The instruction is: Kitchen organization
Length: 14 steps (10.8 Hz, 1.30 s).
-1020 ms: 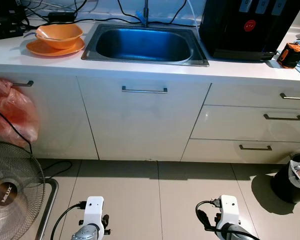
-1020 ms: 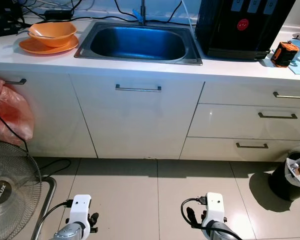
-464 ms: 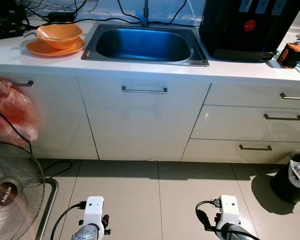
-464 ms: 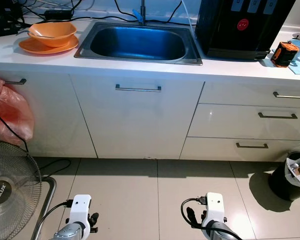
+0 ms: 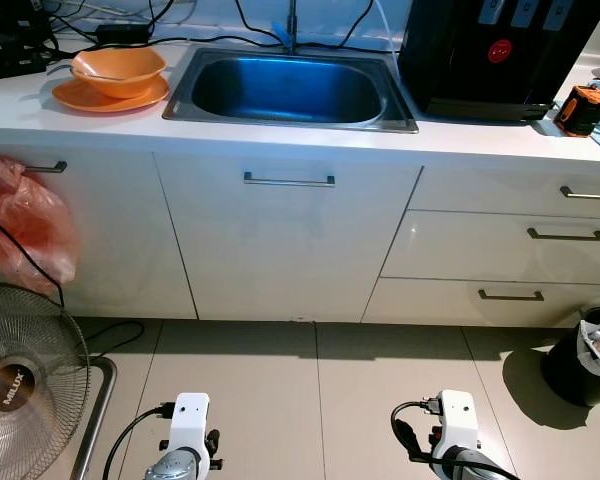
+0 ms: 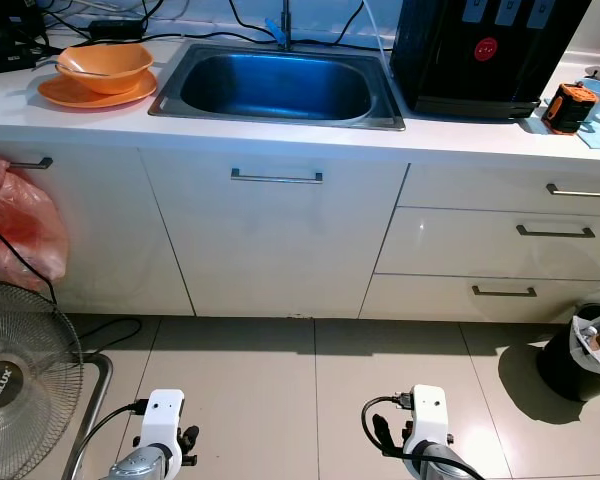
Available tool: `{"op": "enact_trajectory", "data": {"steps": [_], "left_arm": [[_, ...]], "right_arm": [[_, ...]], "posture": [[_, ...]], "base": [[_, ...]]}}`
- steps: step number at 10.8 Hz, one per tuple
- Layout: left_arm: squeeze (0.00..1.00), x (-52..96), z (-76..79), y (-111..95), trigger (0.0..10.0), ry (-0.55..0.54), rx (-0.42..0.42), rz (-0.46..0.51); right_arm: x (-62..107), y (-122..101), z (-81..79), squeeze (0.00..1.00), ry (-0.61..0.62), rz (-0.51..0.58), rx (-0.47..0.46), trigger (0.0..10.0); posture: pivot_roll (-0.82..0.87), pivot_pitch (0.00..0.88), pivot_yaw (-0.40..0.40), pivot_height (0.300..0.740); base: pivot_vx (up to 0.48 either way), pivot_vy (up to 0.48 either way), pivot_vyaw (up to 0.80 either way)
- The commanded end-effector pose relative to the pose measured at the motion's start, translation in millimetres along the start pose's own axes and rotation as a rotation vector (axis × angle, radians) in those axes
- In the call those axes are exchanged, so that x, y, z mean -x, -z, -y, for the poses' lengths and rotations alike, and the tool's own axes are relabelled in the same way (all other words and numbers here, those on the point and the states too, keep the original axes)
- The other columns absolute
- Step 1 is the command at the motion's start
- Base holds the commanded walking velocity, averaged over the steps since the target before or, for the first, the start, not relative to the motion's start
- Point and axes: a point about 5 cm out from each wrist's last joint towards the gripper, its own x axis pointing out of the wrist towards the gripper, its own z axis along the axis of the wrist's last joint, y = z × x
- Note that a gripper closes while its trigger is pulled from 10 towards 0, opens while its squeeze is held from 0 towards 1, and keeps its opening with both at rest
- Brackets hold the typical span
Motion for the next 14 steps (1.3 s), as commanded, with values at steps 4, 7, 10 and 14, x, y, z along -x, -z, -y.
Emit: {"op": "enact_trajectory", "data": {"steps": [4,7,10,14], "left_arm": [[0.00,0.3,1.7,3,10.0,0.000,-0.004,-0.012],[0.00,0.2,0.7,1,10.0,-0.010,-0.012,0.000],[0.00,-2.6,-5.5,-38,10.0,-0.060,0.012,0.164],[0.00,1.4,-4.5,-110,10.0,-0.062,0.035,0.442]], "right_arm": [[1.2,1,4.6,0.00,0.007,-0.013,0.005,10.0],[1.3,0,4.5,0.00,0.003,0.001,0.011,10.0],[2.0,-10,5.3,0.00,0.020,0.106,0.030,10.0],[4.5,-25,2.5,0.00,-0.014,0.254,0.070,10.0]], "posture": [[0.04,0.007,-0.056,0.740],[0.05,0.008,-0.056,0.740],[0.05,0.009,-0.056,0.740],[0.04,0.001,-0.056,0.740]], "base": [[0.000,0.000,0.00],[0.000,0.000,0.00],[0.000,0.000,0.00],[0.000,0.000,0.00]]}}
